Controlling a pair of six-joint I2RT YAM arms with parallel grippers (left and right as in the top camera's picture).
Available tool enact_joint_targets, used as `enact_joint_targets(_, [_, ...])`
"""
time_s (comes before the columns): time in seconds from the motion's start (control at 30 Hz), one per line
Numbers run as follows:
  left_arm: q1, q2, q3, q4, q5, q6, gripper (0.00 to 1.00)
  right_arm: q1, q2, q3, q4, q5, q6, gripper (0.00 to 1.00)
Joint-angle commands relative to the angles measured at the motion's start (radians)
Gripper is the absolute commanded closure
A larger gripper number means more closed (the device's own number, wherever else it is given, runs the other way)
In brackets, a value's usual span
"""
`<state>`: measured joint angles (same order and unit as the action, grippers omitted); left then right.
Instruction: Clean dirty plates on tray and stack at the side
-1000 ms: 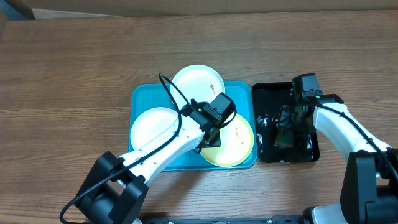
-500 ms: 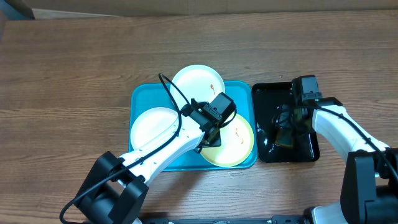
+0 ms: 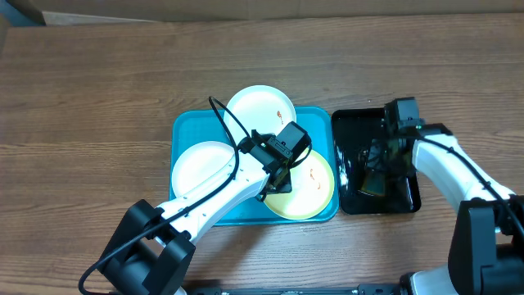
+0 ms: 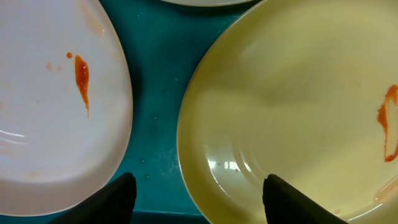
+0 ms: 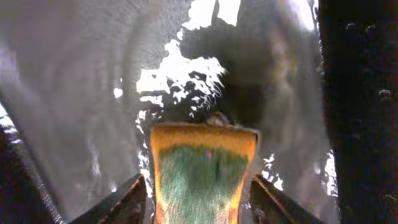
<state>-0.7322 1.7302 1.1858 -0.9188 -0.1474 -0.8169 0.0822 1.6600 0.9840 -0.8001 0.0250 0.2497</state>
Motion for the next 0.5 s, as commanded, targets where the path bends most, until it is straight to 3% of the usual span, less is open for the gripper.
enact_joint_targets(0.0, [0.005,0.01,-0.003,-0.011,-0.017,-0.014,0.34,0.002,0.001,0.065,-0.066,-0.005,0.001,0.44])
enact_joint_targets(0.17, [-0.001,0.01,-0.024,0.006,-0.017,-0.02,0.42,0.002,0.001,0.06,-0.158,-0.005,0.066,0.45])
enact_joint_targets(0.33, [0.001,0.011,-0.063,0.068,-0.016,-0.022,0.44,0.002,0.001,0.029,-0.15,-0.004,0.069,0.46])
enact_joint_targets(0.47, [0.0,0.011,-0.065,0.087,-0.016,-0.021,0.54,0.002,0.001,0.003,-0.121,-0.004,0.069,0.47])
